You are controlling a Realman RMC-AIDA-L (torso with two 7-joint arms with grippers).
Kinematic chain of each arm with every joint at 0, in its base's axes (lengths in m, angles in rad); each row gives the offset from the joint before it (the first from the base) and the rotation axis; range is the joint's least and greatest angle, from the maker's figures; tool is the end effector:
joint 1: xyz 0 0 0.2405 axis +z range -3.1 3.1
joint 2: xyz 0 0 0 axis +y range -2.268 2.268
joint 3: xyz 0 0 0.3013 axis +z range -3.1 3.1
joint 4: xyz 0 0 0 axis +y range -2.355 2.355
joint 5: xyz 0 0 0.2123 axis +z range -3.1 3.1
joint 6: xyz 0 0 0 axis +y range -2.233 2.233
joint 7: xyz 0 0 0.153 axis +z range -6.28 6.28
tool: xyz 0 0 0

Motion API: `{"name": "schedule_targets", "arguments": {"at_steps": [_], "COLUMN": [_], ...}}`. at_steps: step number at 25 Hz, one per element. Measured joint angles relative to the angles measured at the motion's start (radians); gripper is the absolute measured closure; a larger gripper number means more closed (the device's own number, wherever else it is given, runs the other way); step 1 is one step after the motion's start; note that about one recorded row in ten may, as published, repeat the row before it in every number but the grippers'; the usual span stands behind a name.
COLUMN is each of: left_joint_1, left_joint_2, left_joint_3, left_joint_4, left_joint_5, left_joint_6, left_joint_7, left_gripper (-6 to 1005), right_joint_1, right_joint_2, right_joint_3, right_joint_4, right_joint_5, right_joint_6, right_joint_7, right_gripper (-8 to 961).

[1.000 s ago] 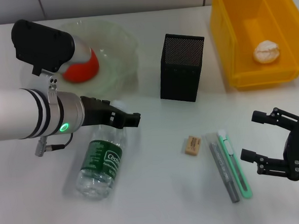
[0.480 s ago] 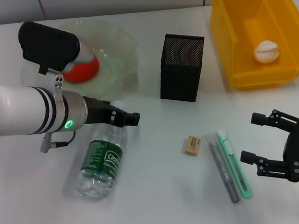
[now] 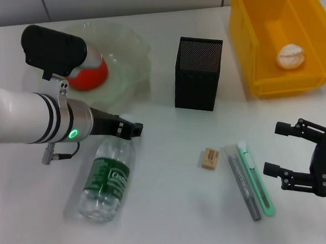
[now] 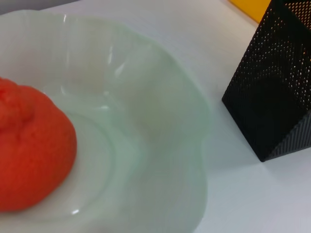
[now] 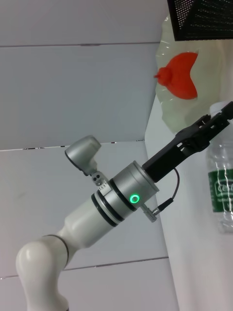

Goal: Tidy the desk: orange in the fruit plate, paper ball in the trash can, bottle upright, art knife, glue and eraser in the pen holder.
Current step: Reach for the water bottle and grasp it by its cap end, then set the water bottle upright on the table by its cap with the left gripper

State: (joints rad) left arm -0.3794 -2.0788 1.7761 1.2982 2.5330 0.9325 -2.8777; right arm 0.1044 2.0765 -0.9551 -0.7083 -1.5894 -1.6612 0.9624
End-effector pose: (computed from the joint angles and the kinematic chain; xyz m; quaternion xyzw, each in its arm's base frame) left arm -0.2433 0.3610 -0.1003 -0.8787 -0.3910 0.0488 0.2694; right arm 0.3504 0.2294 -0.0240 -0.9186 0.1282 0.3095 0.2097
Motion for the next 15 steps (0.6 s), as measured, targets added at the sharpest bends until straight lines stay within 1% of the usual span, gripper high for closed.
{"name": "schedule_targets", "arguments": {"at_steps": [4, 7, 8, 9, 10, 11, 12, 14, 15], "left_joint_1": [0.016, 0.027, 0.065, 0.065, 0.094, 0.170, 0.170, 0.238, 0.275], "left_joint_2": [0.002, 0.005, 0.006, 0.006, 0.006, 0.007, 0.007, 0.008, 0.008], "left_joint_3": [0.003, -0.001, -0.008, -0.008, -0.016, -0.053, -0.053, -0.099, -0.131], "left_joint_4": [0.048, 0.072, 0.122, 0.122, 0.158, 0.235, 0.235, 0.278, 0.291], "left_joint_5": [0.013, 0.017, 0.008, 0.008, -0.002, -0.071, -0.071, -0.178, -0.268], "left_joint_6": [0.018, 0.036, 0.036, 0.036, 0.032, 0.019, 0.019, 0.009, 0.006], "left_joint_7": [0.014, 0.044, 0.080, 0.080, 0.109, 0.229, 0.229, 0.382, 0.499], "left_gripper": [413, 474, 495, 515, 536, 536, 536, 536, 537], "right_joint_1": [0.000, 0.000, 0.001, 0.001, 0.001, 0.001, 0.001, 0.001, 0.001], "right_joint_2": [0.000, -0.002, -0.002, -0.002, -0.002, -0.002, -0.002, -0.003, -0.003], "right_joint_3": [0.005, 0.006, 0.007, 0.007, 0.010, 0.015, 0.015, 0.018, 0.019], "right_joint_4": [0.000, -0.001, -0.002, -0.002, -0.002, -0.002, -0.002, -0.003, -0.004], "right_joint_5": [-0.001, -0.001, -0.002, -0.002, -0.002, -0.002, -0.002, -0.002, -0.002], "right_joint_6": [-0.006, -0.006, -0.007, -0.007, -0.008, -0.011, -0.011, -0.013, -0.013], "right_joint_7": [0.007, 0.015, 0.016, 0.016, 0.016, 0.017, 0.017, 0.021, 0.025], "right_gripper": [115, 115, 115, 115, 115, 115, 115, 116, 116]}}
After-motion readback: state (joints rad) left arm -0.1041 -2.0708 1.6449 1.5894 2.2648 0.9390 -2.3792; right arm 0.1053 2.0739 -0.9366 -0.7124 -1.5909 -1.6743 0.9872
